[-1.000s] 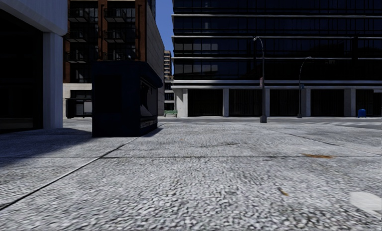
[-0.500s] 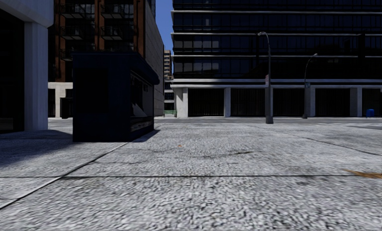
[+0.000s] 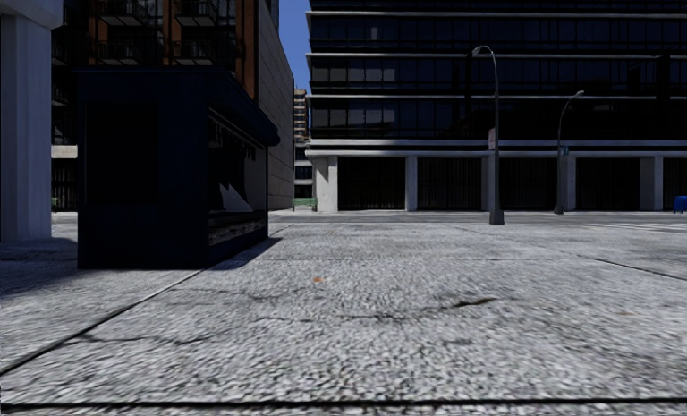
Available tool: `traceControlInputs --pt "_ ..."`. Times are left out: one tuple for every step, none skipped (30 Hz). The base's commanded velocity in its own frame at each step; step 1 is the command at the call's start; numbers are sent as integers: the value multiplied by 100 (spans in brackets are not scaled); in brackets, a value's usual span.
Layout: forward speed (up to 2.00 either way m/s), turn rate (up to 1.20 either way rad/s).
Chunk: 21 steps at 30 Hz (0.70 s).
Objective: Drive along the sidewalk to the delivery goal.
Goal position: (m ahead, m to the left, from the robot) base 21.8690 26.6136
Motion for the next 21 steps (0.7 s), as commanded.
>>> traceControlInputs --pt "192 0" --pt "192 0" --pt "194 0" --pt "196 0" --pt "196 0" --pt "196 0" --pt "196 0" --pt "196 0" --pt "196 0" --pt "196 0" --pt "196 0" --pt "196 0" --pt "196 0" --pt "196 0" --pt "196 0" --pt "196 0" --pt "196 0" --pt "196 0" --pt "196 0" --pt "196 0" --pt "196 0"
